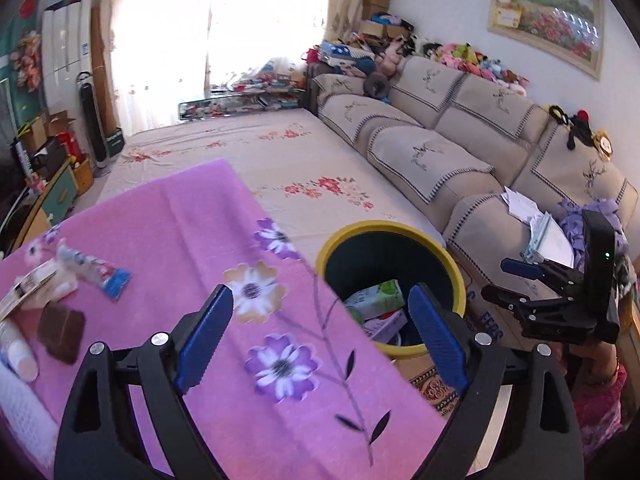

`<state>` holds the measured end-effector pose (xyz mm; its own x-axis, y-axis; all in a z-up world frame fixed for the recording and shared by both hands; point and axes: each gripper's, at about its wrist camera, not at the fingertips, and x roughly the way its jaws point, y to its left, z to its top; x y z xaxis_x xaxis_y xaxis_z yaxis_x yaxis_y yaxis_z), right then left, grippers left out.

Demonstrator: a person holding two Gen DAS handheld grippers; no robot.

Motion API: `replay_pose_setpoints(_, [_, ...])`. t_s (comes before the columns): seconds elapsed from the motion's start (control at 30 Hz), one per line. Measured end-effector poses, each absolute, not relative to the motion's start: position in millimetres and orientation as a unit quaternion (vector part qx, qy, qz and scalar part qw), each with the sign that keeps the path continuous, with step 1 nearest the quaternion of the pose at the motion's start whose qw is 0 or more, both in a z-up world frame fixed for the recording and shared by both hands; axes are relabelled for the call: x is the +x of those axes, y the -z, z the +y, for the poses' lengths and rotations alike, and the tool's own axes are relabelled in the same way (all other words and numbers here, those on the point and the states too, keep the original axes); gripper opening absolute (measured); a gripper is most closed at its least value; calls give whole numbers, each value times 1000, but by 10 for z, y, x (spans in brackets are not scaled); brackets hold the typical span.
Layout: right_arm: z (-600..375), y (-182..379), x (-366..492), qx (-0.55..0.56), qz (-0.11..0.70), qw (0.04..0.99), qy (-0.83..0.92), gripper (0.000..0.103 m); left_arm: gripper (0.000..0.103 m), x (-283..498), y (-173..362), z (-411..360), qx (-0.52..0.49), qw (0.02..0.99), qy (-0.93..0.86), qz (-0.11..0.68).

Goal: Collect trash
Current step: 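Carry the green-lid jar over the bin and open the left tool, then grasp the white-and-blue squeeze tube with the right tool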

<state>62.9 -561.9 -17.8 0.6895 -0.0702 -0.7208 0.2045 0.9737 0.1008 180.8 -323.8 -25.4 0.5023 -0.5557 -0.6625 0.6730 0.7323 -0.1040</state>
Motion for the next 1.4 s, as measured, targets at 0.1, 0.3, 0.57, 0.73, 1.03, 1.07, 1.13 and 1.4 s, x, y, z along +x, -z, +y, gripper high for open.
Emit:
replay_pose_setpoints(0.1, [-5303,128,919,63,391,918,33,73,92,1695,189,-2508,68,888,305,336])
replay_pose_setpoints(0.3, [-4427,103,1651,17,403,912,-72,73,94,1526,239,-1193,21,924,194,330])
replay_pose_setpoints(0.57, [-3256,202,2852,-49,413,890,-187,69,94,1437,514,-68,-26,932,111,343])
replay_pose_setpoints(0.73, [-2886,434,3616,-61,448,867,-210,61,94,1427,606,165,-26,934,86,346])
replay_pose_setpoints(1.03, [-2535,631,4162,-103,478,852,-189,58,94,1482,676,185,-34,931,85,354])
replay_pose_setpoints(1.07, [-2541,627,4194,-100,481,851,-186,56,94,1484,689,180,-34,930,87,355])
replay_pose_setpoints(1.13, [-2550,612,4208,-103,484,850,-179,43,94,1480,696,164,-32,930,88,356])
replay_pose_setpoints(1.4, [-2631,590,3980,-106,485,850,-179,25,94,1446,704,115,-38,930,94,354])
